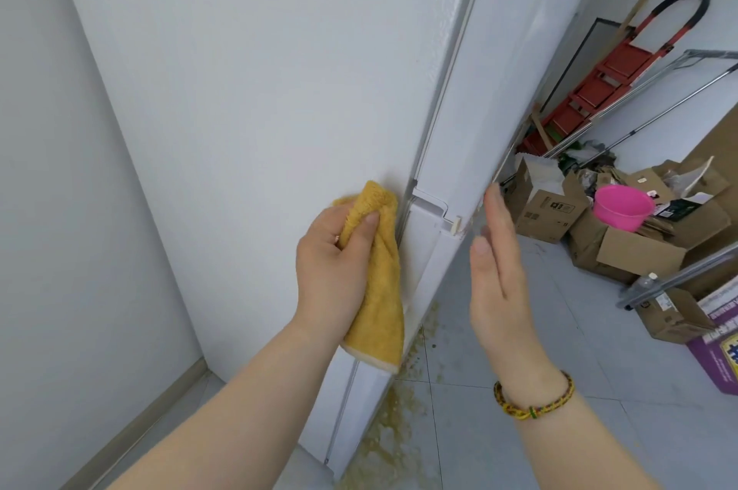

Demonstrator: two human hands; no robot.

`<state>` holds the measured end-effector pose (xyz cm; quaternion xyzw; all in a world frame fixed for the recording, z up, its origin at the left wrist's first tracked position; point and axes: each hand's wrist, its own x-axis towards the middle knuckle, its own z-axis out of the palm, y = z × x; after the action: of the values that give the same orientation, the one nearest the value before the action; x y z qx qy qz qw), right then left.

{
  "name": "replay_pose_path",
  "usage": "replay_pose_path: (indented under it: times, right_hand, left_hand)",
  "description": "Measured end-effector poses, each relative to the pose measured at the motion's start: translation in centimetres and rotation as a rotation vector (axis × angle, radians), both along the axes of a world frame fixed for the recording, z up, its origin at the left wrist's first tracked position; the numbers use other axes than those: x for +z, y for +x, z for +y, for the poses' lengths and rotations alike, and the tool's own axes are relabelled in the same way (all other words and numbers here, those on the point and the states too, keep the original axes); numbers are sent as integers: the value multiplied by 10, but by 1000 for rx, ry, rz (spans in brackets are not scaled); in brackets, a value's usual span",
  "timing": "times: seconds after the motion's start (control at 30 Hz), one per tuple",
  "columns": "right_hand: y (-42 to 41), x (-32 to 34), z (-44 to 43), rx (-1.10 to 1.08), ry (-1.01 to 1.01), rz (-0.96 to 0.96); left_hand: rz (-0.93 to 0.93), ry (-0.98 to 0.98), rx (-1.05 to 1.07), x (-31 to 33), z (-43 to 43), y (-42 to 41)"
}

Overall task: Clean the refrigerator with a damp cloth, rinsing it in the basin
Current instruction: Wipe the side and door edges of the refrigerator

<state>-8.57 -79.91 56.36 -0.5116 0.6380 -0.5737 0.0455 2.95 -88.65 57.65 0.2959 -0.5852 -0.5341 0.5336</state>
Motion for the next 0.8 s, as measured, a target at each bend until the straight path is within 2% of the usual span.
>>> replay_pose_path:
  times: [0.17,0.27,0.33,0.5,0.57,0.7,0.8]
  right_hand:
    - [5,-18,-2,14,37,-60]
    - [8,-19,-6,38,22,-139]
    - [11,-20,-7,36,18,-148]
    - [11,-21,-7,36,-2,-164]
    - [9,-22,-7,36,-6,-132]
    - [7,-22,-7,35,-3,-99]
    - [7,-23,-6,37,-2,-91]
  left_hand:
    - [-130,-176,-161,-17,18,-14]
    - [-138,-183,-198,-25,18,-15]
    - [-175,-153,-231,-38,17,-11]
    - [-438,49,-344,-74,16,-1]
    - [-404,34,-335,-61,12,-2]
    - [-75,37,-327,-25,13,-13]
    - [-66,53,-301,-37,20,-13]
